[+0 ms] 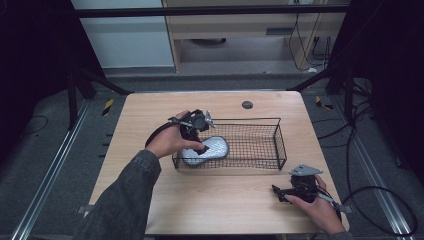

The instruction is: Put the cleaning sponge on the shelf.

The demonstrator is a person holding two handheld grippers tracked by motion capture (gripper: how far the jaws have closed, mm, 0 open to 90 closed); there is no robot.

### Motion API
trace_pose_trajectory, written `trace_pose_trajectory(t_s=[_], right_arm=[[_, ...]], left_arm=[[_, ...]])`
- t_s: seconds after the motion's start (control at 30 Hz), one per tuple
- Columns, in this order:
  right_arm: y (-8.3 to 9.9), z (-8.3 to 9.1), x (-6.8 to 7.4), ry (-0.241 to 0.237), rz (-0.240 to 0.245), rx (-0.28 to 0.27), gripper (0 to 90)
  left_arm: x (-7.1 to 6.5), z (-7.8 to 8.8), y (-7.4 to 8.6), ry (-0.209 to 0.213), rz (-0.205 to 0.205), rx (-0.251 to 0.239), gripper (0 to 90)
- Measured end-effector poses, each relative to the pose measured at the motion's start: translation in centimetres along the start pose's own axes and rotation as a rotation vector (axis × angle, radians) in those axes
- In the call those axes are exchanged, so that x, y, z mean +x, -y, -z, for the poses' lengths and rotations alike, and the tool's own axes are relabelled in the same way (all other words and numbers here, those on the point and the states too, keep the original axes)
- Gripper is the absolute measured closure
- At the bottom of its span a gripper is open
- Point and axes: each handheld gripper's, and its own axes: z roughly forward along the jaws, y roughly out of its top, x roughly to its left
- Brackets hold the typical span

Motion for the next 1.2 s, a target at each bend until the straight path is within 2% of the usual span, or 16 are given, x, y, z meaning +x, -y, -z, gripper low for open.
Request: trace_pose_trajectory(t_s=[0.57, 0.9, 1.2], right_arm=[[0.0, 0.0, 0.1, -0.004, -0.011, 0.002, 2.5], [0.0, 0.0, 0.0, -0.002, -0.009, 0.003, 2.5], [0.0, 0.0, 0.1, -0.004, -0.011, 0.002, 2.5]], left_arm=[[-0.3, 0.5, 0.0, 0.014, -0.008, -0.015, 6.2], [-0.7, 1.2, 0.6, 0.015, -0.008, -0.034, 6.1], [-0.3, 2.2, 2.1, 0.004, 0.028, -0.053, 6.0]])
